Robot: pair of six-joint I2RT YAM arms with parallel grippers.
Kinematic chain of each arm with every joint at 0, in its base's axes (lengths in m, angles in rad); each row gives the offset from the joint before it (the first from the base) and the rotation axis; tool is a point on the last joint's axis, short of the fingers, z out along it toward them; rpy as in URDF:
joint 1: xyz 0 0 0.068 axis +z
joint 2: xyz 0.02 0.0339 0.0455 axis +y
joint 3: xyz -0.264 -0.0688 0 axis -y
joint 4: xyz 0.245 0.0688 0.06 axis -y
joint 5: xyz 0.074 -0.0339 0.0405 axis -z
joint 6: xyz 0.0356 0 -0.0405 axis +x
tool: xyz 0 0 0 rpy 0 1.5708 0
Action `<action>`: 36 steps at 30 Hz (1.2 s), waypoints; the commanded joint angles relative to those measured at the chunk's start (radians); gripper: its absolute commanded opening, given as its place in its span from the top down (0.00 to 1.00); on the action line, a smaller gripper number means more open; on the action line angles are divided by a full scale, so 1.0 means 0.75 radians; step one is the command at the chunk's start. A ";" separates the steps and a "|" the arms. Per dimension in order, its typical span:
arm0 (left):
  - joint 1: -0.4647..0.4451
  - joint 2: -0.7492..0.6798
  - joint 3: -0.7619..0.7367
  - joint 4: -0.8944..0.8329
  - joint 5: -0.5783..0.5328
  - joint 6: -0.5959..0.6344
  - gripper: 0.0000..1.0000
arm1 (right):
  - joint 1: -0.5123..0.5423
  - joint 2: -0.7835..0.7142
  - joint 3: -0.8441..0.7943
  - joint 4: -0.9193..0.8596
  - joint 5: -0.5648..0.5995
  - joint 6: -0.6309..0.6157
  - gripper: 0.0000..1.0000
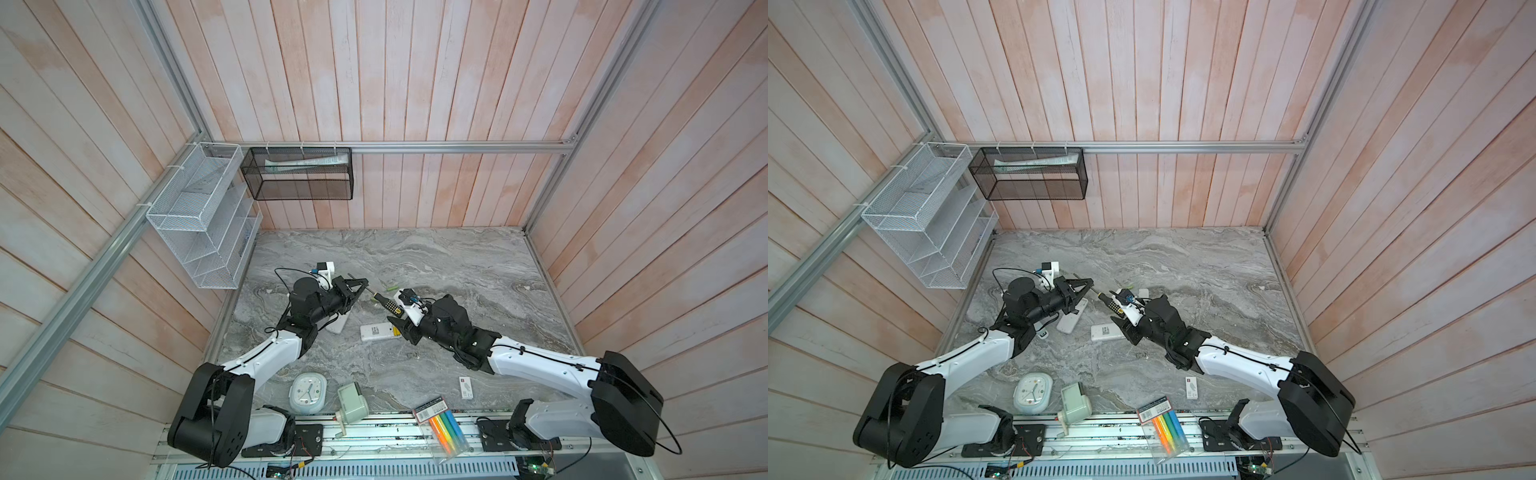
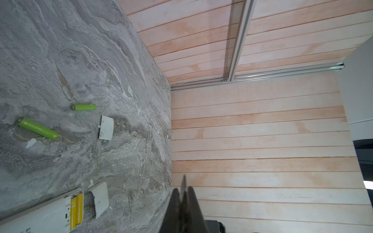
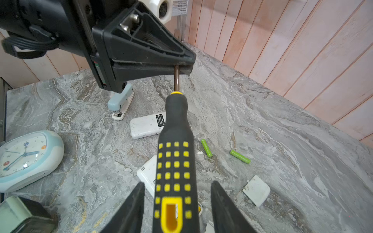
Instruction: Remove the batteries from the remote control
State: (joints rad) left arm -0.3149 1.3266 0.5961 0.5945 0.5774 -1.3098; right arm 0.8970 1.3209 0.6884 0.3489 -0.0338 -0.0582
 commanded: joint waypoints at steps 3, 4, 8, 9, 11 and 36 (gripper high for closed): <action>0.005 -0.004 -0.030 0.066 0.030 -0.034 1.00 | -0.017 0.010 0.051 0.085 -0.067 0.019 0.51; 0.007 -0.005 -0.032 0.065 0.032 -0.034 1.00 | -0.018 0.012 0.055 0.085 -0.075 0.011 0.51; 0.006 0.000 -0.034 0.073 0.034 -0.036 1.00 | -0.020 0.027 0.081 0.086 -0.096 0.001 0.57; 0.007 -0.001 -0.034 0.076 0.037 -0.037 1.00 | -0.020 0.032 0.089 0.081 -0.100 -0.003 0.59; 0.007 0.002 -0.034 0.082 0.039 -0.037 1.00 | -0.022 0.044 0.100 0.075 -0.112 -0.006 0.64; 0.009 0.031 -0.032 0.073 0.059 -0.004 1.00 | -0.024 0.080 0.135 0.034 -0.183 -0.031 0.99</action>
State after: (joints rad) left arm -0.3084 1.3396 0.5774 0.6403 0.5995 -1.3357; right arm 0.8768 1.3762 0.7567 0.3847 -0.1238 -0.0616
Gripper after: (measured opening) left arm 0.082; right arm 0.256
